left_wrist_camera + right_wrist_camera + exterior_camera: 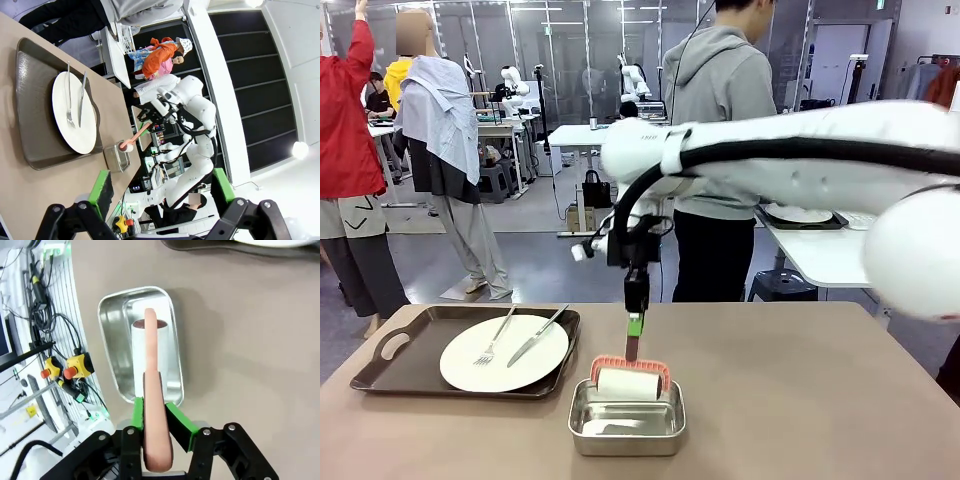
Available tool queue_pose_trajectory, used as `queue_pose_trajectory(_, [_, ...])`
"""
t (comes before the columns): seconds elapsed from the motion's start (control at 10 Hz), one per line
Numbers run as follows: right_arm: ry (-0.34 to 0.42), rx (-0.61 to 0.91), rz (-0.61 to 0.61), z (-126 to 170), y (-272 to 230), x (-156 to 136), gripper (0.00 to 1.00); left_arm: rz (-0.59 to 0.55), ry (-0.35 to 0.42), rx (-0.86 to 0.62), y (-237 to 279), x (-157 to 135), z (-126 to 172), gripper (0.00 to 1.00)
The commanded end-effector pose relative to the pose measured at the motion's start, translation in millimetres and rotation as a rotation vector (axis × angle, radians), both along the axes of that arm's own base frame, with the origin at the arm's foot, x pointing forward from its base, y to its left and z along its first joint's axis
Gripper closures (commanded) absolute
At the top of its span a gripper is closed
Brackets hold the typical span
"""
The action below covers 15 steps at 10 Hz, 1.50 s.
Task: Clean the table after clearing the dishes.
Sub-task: When the left (or right) Handle tray is removed, use the left hand (or right hand) to clean the left (or right) side of the table with the Lint Roller.
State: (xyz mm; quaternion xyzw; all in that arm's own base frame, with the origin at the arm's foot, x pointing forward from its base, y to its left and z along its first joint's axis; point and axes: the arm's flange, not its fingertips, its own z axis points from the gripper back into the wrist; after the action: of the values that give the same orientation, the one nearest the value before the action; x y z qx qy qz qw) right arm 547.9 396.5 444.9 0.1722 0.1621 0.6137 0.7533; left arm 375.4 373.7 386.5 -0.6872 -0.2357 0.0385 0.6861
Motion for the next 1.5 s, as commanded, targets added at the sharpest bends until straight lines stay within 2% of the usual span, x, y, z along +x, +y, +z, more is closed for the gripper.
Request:
queue_pose_trajectory(0.0, [-0.047, 0.014, -0.243, 22.2, -55.1, -64.2, 1.00, 0.000, 0.012, 0.010, 1.4, -2.7, 0.1, 0.00])
queue_pose_trajectory(0.2, [-0.068, -0.002, -0.440, 38.8, -100.9, -90.5, 1.00, 0.000, 0.012, 0.010, 1.4, -2.7, 0.1, 0.00])
queue_pose_trajectory(0.4, [0.010, 0.100, -0.877, 36.6, -167.9, -108.4, 1.00, 0.000, 0.012, 0.010, 1.4, -2.7, 0.1, 0.00])
queue_pose_trajectory(0.6, [0.055, 0.159, -1.085, 22.2, -205.6, -113.7, 1.00, 0.000, 0.012, 0.010, 1.4, -2.7, 0.1, 0.00])
queue_pose_trajectory(0.7, [0.027, 0.127, -1.161, 18.7, -217.8, -112.1, 1.00, 0.000, 0.012, 0.010, 1.4, -2.7, 0.1, 0.00])
queue_pose_trajectory(0.8, [0.007, 0.129, -1.192, 18.2, -226.4, -108.2, 1.00, 0.000, 0.012, 0.010, 1.4, -2.7, 0.1, 0.00])
queue_pose_trajectory(0.9, [-0.049, 0.114, -1.160, 20.0, -229.4, -100.9, 1.00, 0.000, 0.012, 0.010, 1.4, -2.7, 0.1, 0.00])
queue_pose_trajectory(1.0, [0.049, 0.131, -1.136, 14.0, -241.8, -104.3, 1.00, 0.000, 0.012, 0.010, 1.4, -2.7, 0.1, 0.00])
queue_pose_trajectory(1.3, [0.049, 0.131, -1.136, 14.0, -241.8, -104.3, 1.00, 0.000, 0.012, 0.010, 1.4, -2.7, 0.1, 0.00])
queue_pose_trajectory(1.4, [0.030, 0.130, -1.147, 10.5, -243.1, -103.5, 0.77, 0.000, 0.012, 0.010, 1.4, -2.7, 0.1, 0.00])
